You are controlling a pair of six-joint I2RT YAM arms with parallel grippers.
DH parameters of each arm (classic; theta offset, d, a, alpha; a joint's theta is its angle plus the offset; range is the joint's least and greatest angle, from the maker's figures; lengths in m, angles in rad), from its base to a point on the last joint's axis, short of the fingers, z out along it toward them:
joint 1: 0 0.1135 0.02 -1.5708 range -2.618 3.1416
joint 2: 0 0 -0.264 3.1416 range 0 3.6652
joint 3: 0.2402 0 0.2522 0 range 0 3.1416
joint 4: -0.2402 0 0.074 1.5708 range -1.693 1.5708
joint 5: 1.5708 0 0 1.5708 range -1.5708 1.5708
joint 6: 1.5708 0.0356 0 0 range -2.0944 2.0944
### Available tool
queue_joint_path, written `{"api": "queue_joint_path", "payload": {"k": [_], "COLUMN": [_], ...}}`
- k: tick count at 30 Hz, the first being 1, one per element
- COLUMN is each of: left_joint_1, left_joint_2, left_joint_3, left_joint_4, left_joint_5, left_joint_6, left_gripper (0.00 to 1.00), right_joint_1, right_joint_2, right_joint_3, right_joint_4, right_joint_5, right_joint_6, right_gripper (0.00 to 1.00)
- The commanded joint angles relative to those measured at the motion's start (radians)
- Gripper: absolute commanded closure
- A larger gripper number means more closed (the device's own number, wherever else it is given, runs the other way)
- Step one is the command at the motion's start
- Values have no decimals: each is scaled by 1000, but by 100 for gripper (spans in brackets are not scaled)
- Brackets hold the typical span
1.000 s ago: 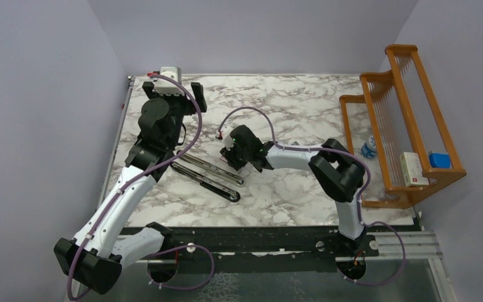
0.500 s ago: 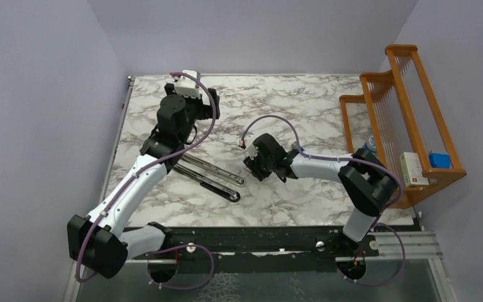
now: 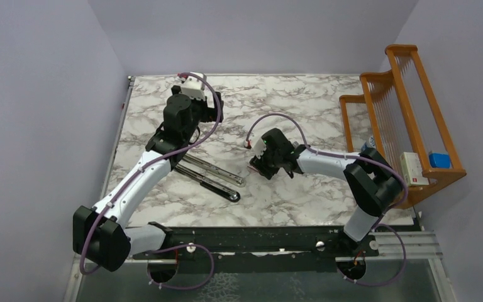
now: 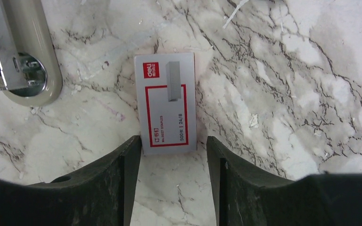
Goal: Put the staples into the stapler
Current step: Move the staple box to the center of the board.
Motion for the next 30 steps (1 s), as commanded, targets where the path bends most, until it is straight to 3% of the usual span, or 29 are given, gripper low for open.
{"api": "queue_joint_path", "payload": {"k": [1, 8, 13, 20, 24, 26, 30], "left_joint_1": [7, 7, 7, 59, 120, 146, 159], "left_joint_2": [25, 119, 169, 186, 165, 138, 125], "left_joint_3": [-9, 67, 123, 171, 172, 143, 172], "left_joint_4": [-7, -103, -175, -328, -302, -245, -251], "left_joint_5": [43, 71, 133, -51, 108, 284, 414], "left_joint_6": [-19, -66, -91, -238, -222, -179, -200], "left_gripper": [1, 1, 1, 1, 1, 1, 1], "right_joint_1": [-9, -10, -17, -21, -21, -21, -21], "right_joint_2": [-14, -137, -292, -455, -522, -535, -523], "right_joint_3": [-43, -54, -131, -278, -344, -332, -273], "right_joint_4": [-118, -23, 136, 283, 341, 306, 187], "right_joint_5": [-34, -61, -2, 64, 92, 95, 98], "right_joint_6": [-102, -49, 95, 280, 288, 285, 317], "right_gripper": [43, 38, 38, 38, 37, 37, 36]}}
